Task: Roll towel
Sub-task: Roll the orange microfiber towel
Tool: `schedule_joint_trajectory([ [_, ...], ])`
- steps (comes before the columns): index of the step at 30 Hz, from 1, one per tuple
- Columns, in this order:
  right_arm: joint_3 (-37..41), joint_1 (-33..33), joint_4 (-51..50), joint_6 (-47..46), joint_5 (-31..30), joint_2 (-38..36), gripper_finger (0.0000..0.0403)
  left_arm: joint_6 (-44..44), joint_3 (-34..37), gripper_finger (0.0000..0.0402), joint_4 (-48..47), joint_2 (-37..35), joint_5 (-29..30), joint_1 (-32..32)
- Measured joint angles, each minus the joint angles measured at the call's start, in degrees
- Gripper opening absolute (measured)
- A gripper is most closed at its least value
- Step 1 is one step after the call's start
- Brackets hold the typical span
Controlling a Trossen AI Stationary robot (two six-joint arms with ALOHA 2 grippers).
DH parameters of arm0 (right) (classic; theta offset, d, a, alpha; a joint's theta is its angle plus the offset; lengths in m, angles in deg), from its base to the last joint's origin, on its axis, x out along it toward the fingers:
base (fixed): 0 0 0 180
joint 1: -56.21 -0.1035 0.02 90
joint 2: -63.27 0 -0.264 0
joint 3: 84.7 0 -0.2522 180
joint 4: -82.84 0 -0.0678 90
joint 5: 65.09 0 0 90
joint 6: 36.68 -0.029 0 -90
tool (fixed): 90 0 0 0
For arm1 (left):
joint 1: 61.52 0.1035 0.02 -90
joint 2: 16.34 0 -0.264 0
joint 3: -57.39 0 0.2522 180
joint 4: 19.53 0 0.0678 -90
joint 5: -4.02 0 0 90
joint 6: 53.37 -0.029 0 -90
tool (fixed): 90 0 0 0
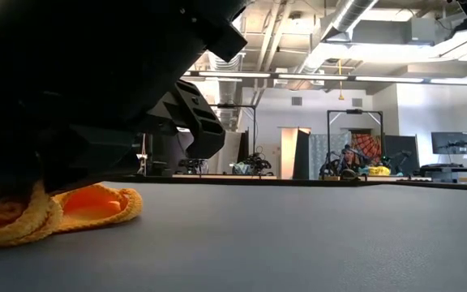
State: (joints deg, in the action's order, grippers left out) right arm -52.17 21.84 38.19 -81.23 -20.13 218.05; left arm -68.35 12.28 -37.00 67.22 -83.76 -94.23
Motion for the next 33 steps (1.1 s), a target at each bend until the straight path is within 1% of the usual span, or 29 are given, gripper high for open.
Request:
schedule_joint_trajectory([
  [2,0.00,0.00,-0.01,0.00,-0.08,0.00,0.0041,0.30,0.00,0.0203,0.52,0.56,-0.29,-0.06],
  [5,0.00,0.00,-0.02,-0.05,-0.07,0.00,0.0041,0.59,-0.11,0.0143,0.65,0.06,-0.18,-0.09],
  [10,0.00,-0.06,-0.20,-0.43,-0.06,0.00,0.0041,0.74,-3.22,0.0027,-4.84,-0.58,-0.20,-0.09],
  [11,0.00,-0.16,-0.21,-0.53,-0.07,0.00,0.0041,1.24,-4.26,0.0016,-6.65,-0.60,-0.37,-0.09],
  [13,0.00,-0.35,-0.29,-1.43,-0.26,0.02,0.0041,2.11,-6.05,0.0013,-9.68,-0.60,-0.63,0.06],
  [16,0.00,-0.61,-0.24,-2.85,-0.32,0.02,0.0041,3.13,-8.04,0.0008,-12.96,-0.60,-2.72,0.20],
  [22,-0.02,-1.47,0.09,-4.98,-0.68,0.02,0.0041,6.34,-8.52,0.0003,-16.96,-0.62,-6.95,0.23],
  [26,-0.04,-1.93,0.26,-5.11,-0.74,0.02,0.0047,9.77,-6.60,0.0002,-13.63,-0.64,-9.14,0.04],
  [29,-0.04,-2.14,0.22,-4.96,-0.74,0.03,0.0049,11.21,-5.51,0.0007,-9.58,-0.64,-9.27,-0.71],
  [31,-0.04,-2.12,0.10,-4.72,-0.79,0.04,0.0050,11.44,-5.31,0.0022,-8.28,-0.64,-8.62,-0.92],
  [33,-0.04,-1.99,0.06,-3.69,-0.79,0.04,0.0051,10.29,-5.31,0.0046,-8.11,-0.66,-8.24,-1.09],
])
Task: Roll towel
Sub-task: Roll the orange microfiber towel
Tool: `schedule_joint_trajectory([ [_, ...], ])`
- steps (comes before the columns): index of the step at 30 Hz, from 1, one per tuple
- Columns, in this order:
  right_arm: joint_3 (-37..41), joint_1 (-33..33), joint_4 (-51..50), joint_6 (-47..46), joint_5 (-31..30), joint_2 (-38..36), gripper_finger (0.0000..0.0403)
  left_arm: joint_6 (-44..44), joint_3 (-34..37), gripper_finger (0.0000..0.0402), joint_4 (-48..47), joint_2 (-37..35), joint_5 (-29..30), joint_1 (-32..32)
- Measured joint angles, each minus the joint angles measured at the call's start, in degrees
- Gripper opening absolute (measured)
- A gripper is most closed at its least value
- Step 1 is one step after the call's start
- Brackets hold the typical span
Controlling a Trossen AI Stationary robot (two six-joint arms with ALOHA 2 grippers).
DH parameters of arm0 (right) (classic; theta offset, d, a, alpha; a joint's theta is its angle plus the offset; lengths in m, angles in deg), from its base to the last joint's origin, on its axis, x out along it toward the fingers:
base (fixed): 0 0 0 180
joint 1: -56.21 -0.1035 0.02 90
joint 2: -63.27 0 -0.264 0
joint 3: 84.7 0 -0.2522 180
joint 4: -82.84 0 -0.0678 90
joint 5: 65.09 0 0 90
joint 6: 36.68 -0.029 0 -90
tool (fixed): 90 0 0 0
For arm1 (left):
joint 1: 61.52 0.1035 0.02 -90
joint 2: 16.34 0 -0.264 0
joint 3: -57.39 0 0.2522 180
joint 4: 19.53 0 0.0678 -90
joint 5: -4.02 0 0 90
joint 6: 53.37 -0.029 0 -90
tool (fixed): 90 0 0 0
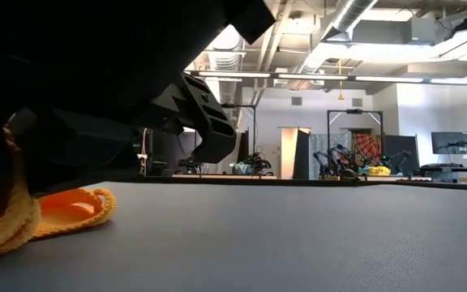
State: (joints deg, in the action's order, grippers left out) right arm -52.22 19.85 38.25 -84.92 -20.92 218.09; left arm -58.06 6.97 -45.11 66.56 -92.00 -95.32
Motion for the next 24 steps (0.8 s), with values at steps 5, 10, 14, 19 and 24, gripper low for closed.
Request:
schedule_joint_trajectory([
  [5,-0.02,0.02,-0.20,2.70,0.22,-0.12,0.0051,-1.50,-0.72,0.0125,-2.69,-0.09,-0.02,-0.07],
  [10,-0.02,-0.05,-0.22,3.69,0.00,-0.15,0.0052,-1.99,-2.32,0.0192,-4.68,-0.09,0.33,-0.05],
  [14,-0.02,-0.04,-0.22,4.69,0.00,-0.17,0.0052,-4.08,-2.82,0.0215,-3.95,-0.04,0.80,-0.54],
  [19,-0.04,-0.02,-0.46,5.26,0.04,-0.24,0.0052,-4.41,-2.43,0.0215,-0.11,1.18,5.31,-1.55],
  [24,-0.09,-0.02,-0.68,5.25,0.68,-0.28,0.0052,-2.05,-1.73,0.0211,8.96,4.24,6.92,-2.35],
])
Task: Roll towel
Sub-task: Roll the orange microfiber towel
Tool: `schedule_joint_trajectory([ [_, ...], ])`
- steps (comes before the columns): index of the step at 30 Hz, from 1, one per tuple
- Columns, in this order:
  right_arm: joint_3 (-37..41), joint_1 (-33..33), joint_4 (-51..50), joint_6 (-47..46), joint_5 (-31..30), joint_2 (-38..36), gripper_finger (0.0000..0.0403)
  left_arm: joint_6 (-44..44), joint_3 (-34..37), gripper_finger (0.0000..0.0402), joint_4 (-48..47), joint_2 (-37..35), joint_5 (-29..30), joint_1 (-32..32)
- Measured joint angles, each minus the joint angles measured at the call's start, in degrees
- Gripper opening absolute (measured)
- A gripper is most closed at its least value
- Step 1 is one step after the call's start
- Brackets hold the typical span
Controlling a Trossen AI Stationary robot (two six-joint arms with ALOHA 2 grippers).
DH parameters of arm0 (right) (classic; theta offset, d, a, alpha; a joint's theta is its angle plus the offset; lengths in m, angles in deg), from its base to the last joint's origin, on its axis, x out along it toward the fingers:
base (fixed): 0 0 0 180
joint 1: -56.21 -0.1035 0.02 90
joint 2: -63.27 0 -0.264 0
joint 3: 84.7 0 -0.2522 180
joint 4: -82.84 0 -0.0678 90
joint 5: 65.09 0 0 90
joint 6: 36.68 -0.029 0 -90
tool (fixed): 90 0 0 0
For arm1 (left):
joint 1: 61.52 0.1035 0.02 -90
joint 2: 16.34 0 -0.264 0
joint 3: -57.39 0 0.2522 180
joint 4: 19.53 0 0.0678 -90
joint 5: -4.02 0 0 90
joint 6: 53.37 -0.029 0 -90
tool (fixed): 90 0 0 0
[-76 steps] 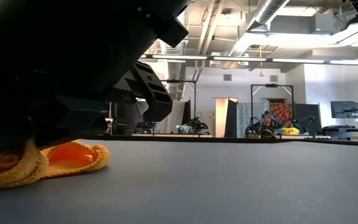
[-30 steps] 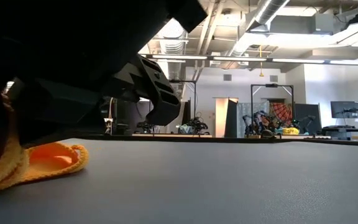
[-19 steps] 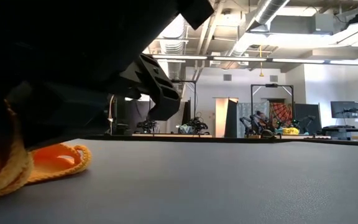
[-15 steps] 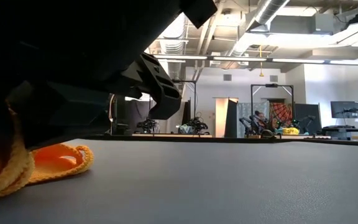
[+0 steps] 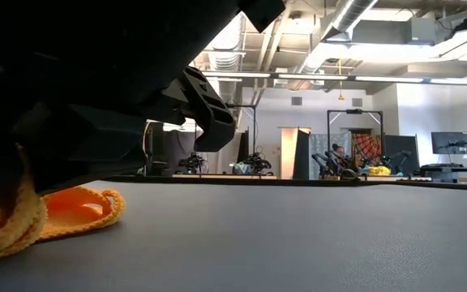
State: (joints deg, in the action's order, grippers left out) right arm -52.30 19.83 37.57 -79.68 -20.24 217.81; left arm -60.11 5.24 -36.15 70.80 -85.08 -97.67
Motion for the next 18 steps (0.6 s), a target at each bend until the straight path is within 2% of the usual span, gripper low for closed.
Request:
schedule_joint_trajectory([
  [6,-0.02,0.00,-0.51,0.02,0.17,-0.07,0.0052,4.39,-0.06,0.0202,1.36,3.89,0.47,-0.32],
  [9,-0.04,0.00,-1.28,0.02,1.15,-0.13,0.0052,9.18,-0.13,0.0151,0.75,4.63,1.40,-0.30],
  [13,-0.04,0.00,-1.55,0.00,1.42,-0.20,0.0052,12.31,-0.64,0.0029,-3.70,3.25,1.27,-0.30],
  [18,-0.05,0.46,-1.57,-0.20,0.86,-0.20,0.0052,13.55,-1.75,0.0016,-11.58,-1.65,3.67,-1.15],
])
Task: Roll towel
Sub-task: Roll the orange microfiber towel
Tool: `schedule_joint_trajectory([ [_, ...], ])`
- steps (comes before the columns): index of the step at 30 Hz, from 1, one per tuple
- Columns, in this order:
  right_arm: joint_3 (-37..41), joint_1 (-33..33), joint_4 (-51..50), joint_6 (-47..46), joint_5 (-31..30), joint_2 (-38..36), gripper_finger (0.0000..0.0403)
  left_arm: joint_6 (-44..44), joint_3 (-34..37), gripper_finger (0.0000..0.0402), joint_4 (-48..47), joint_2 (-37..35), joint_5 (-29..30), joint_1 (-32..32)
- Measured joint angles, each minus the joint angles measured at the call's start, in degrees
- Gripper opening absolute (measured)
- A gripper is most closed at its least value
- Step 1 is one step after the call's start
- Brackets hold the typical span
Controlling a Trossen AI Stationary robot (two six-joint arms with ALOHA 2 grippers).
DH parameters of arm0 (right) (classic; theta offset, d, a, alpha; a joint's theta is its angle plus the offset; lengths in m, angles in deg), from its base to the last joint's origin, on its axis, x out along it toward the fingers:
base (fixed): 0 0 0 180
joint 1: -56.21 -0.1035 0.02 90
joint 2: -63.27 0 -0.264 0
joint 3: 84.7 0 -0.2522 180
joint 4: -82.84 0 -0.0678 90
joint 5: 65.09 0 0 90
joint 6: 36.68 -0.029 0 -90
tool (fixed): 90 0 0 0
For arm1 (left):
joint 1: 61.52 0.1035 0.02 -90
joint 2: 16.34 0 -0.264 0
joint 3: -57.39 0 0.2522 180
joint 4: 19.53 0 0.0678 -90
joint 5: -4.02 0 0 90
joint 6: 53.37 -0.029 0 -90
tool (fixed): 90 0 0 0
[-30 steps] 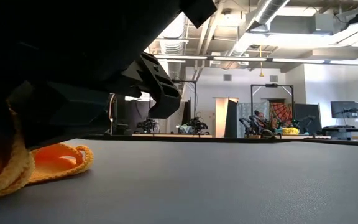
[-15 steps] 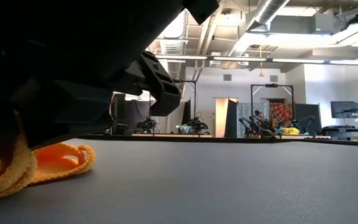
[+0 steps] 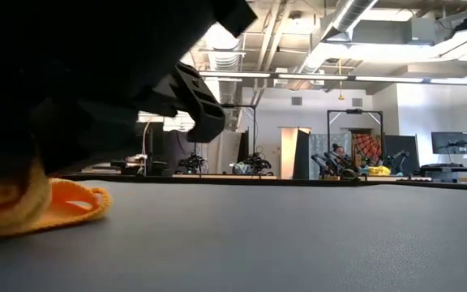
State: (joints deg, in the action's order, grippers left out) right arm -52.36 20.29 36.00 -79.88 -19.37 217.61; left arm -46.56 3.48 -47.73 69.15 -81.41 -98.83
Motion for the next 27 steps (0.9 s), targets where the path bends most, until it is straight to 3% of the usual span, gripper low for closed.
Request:
schedule_joint_trajectory([
  [5,-0.17,0.09,0.56,-0.19,0.06,-0.20,0.0052,1.25,-0.19,0.0032,-1.73,-2.68,-8.29,-0.46],
  [10,0.05,-0.15,-0.34,-0.26,1.30,0.11,0.0052,-0.32,0.01,0.0108,-5.23,-2.82,-12.25,-1.55],
  [17,0.05,-0.46,-0.19,4.36,1.32,0.04,0.0052,2.21,-1.29,0.0197,-6.89,-2.76,-12.40,-1.78],
  [24,0.05,-0.43,0.09,11.02,1.10,0.05,0.0052,2.73,-10.69,0.0199,-20.99,-4.89,-5.08,-3.73],
  [27,0.05,-0.23,0.16,13.30,1.09,0.07,0.0052,2.45,-13.25,0.0195,-20.50,-6.13,-1.78,-5.15],
])
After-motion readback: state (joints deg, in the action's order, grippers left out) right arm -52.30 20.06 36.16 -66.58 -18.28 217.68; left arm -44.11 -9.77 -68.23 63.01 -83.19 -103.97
